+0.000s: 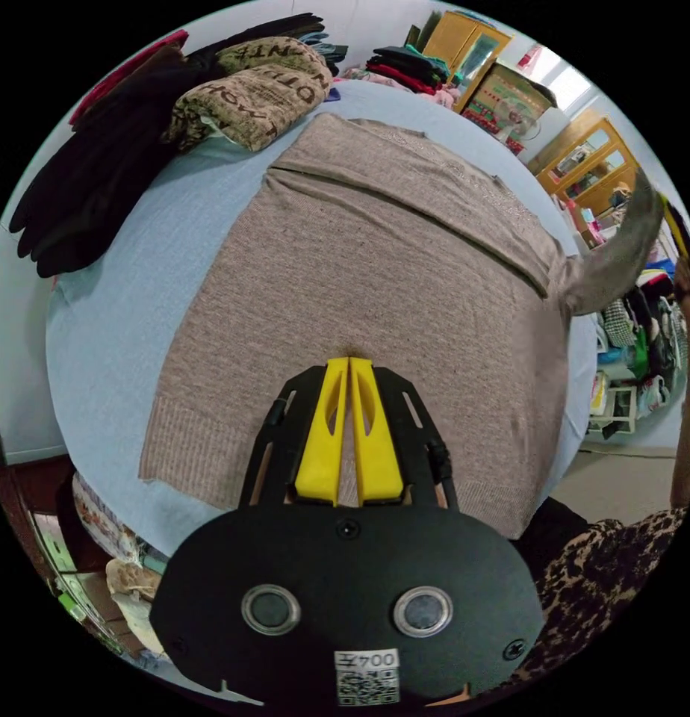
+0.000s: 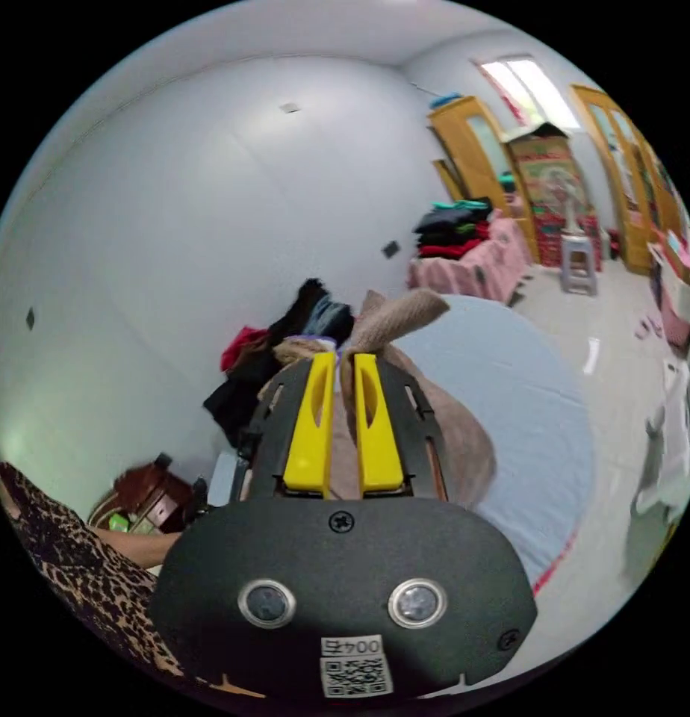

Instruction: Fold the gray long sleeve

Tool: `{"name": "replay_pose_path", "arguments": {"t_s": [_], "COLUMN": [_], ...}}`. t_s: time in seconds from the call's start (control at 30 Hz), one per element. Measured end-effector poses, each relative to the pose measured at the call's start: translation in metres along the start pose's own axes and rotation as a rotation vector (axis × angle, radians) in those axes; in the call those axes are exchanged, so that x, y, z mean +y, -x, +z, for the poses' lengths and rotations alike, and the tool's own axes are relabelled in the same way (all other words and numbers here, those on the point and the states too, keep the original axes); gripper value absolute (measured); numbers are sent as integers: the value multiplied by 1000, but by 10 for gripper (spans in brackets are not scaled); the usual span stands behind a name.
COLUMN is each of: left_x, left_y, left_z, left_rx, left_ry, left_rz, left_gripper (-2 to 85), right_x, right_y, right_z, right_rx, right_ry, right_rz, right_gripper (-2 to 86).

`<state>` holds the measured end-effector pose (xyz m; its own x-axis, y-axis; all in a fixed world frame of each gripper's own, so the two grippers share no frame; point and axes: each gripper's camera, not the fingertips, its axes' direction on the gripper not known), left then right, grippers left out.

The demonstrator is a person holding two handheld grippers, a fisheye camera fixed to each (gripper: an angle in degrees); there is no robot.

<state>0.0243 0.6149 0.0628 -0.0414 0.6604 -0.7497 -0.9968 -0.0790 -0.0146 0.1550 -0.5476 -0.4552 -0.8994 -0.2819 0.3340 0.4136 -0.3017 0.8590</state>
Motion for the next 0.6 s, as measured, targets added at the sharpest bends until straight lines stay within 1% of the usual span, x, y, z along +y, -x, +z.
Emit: {"name": "replay_pose_path", "arguments": {"t_s": [0.03,0.07,0.1,0.17,0.23,0.27,0.4,0.43,0.47,0.6], "left_x": [2,4,4,9,13,14,13,11,7,-10], "left_y": [7,15,19,40,56,66,93,100,104,105], "left_z": [-1,-2,-4,-20,-33,-38,-43,-43,-43,-40], "left_rx": [32,68,85,139,173,192,221,233,237,265], "left_ry": [-11,-10,-11,-80,-121,-126,-107,-107,-105,-104], "left_rz": [13,24,26,33,57,85,142,150,151,157], "left_gripper": [5,7,8,14,18,18,19,19,20,19], "right_x": [3,12,20,65,111,144,230,250,267,291], "right_y": [36,68,84,134,158,168,182,186,188,180], "right_z": [30,58,71,110,132,142,168,175,181,192], "right_rx": [-19,-14,-10,47,101,170,267,323,369,413], "right_ry": [47,103,129,236,339,388,521,552,569,568], "right_rz": [-37,-55,-70,-97,-117,-117,-95,-108,-118,-63], "right_gripper": [107,122,129,140,140,138,135,135,134,133]}}
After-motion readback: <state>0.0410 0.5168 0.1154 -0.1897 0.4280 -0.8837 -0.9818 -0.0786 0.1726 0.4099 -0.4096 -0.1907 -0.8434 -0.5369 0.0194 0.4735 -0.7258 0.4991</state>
